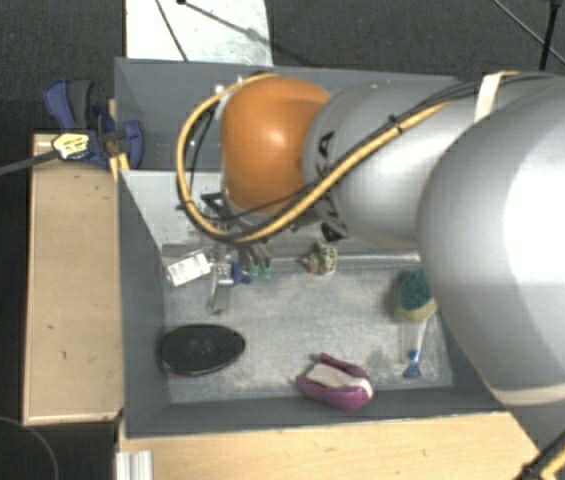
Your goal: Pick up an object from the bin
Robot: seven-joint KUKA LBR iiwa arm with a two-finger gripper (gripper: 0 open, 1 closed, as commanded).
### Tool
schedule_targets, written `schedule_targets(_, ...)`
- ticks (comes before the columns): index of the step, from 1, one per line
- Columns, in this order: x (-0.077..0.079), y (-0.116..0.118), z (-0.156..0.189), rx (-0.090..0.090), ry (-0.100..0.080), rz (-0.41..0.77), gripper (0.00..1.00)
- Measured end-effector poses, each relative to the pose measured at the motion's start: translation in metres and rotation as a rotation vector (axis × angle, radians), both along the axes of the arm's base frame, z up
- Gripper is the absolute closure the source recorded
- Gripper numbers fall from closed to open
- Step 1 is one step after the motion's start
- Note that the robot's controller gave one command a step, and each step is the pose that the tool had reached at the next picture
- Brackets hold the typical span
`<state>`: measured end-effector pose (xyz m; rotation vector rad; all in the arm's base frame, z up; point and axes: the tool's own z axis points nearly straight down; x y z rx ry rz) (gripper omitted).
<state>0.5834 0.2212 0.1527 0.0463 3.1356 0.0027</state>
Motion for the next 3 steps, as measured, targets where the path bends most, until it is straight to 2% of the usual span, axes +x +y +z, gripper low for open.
schedule_targets(1,-0.081,0.002,-0.062,-0.002,0.009,0.237,0.0)
schedule_targets(2,-0.078,0.001,-0.059,-0.001,0.001,0.233,1.0)
schedule_targets(3,-0.062,0.0,0.091,0.0,-0.005,0.247,1.0)
